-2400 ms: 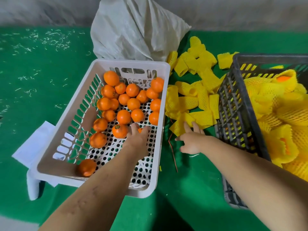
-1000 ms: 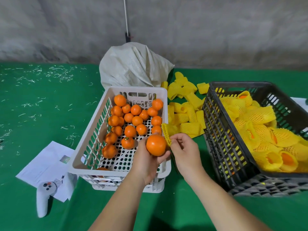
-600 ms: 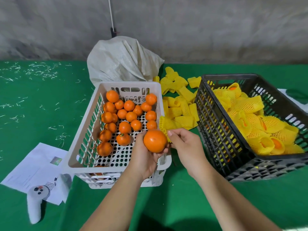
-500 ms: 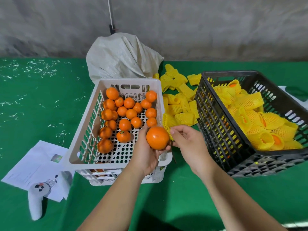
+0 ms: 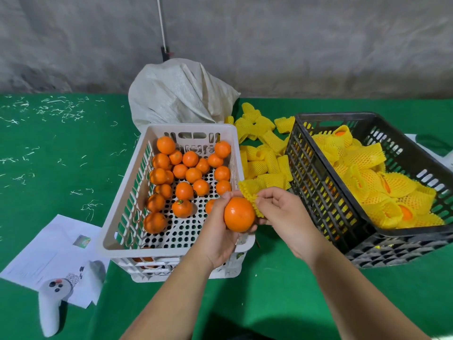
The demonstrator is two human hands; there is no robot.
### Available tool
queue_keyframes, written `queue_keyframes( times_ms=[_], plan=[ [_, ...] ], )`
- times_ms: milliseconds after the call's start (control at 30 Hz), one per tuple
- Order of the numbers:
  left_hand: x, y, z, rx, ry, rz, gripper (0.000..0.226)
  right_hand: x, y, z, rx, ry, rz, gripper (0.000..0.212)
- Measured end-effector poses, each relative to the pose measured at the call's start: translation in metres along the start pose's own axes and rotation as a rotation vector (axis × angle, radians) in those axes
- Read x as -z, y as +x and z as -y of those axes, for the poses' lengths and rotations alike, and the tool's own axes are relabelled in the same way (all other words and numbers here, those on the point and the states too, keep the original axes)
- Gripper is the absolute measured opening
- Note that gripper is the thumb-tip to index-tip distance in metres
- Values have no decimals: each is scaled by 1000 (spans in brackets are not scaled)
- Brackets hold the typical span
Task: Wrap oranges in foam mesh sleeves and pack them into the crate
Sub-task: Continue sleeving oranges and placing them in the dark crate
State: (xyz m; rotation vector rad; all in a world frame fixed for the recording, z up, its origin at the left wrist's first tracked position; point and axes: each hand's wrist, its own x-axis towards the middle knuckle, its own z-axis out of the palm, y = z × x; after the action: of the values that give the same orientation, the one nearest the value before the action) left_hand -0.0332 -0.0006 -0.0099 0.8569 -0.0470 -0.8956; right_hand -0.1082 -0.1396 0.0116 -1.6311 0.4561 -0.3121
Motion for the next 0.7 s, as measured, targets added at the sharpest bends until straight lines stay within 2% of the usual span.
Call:
queue_keyframes(
  times_ms=[33, 100, 167, 233, 333, 467, 567, 700],
  plan=[
    [2, 2, 0, 0, -33, -14, 40, 3, 1, 1, 8, 26, 36, 5],
    [5, 4, 0, 0, -60, -18, 43, 11, 3, 5, 15, 36, 64, 10],
    [5, 3, 0, 2, -43, 12, 43, 15, 4, 6, 19, -27, 55, 5],
    [7, 2, 1, 3, -3, 82, 50, 15, 6, 3, 28, -152, 32, 10],
    [11, 2, 2, 4, 26, 146, 52, 10, 7, -5, 73, -347, -99, 20],
    [10, 0, 4, 10, 120, 149, 66, 5, 9, -12, 263, -559, -256, 21],
    [7, 0, 6, -39, 253, 103, 64, 3, 12, -12, 312, -545, -307, 17],
    [7, 3, 12, -144, 335, -31, 61, 1, 14, -13, 223, -378, -337, 19]
  ],
)
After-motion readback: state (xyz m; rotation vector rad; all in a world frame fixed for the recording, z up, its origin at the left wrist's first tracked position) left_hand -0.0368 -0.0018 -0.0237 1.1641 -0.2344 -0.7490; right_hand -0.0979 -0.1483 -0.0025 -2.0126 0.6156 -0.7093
